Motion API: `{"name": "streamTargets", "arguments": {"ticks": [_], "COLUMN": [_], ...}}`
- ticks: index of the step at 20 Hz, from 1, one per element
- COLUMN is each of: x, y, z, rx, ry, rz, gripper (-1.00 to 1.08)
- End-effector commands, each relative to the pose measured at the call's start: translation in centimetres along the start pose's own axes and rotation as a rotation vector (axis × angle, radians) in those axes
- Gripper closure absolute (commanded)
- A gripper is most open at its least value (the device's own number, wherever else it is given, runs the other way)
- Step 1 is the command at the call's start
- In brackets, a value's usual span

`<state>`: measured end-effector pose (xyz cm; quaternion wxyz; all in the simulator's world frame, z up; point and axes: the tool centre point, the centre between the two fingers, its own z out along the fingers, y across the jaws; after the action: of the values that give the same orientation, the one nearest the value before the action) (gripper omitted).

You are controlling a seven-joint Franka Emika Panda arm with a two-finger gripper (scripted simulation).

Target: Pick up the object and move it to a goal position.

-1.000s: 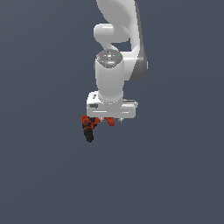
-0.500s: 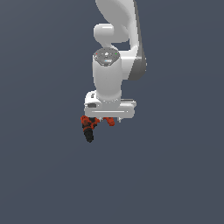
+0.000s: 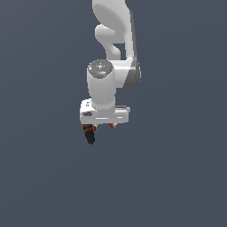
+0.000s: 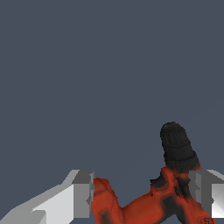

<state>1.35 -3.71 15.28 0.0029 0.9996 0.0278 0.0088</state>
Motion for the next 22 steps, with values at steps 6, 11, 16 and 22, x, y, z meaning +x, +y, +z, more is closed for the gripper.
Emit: {"name": "streamTargets", "arguments": {"ticks": [6, 11, 16, 22], "x": [-0.3, -0.8, -1.2, -1.4], "y": [4.2, 6.6, 8.2, 9.0], "z": [4.3, 6.9, 8.6, 9.4], "rx": [-0.03, -0.044, -0.051, -0.054], "ry": [-0.025, -0.042, -0.055, -0.061], "rz": [-0.14, -0.226, -0.283, -0.312], "gripper": [-0.6, -0.6, -0.6, -0.6]}}
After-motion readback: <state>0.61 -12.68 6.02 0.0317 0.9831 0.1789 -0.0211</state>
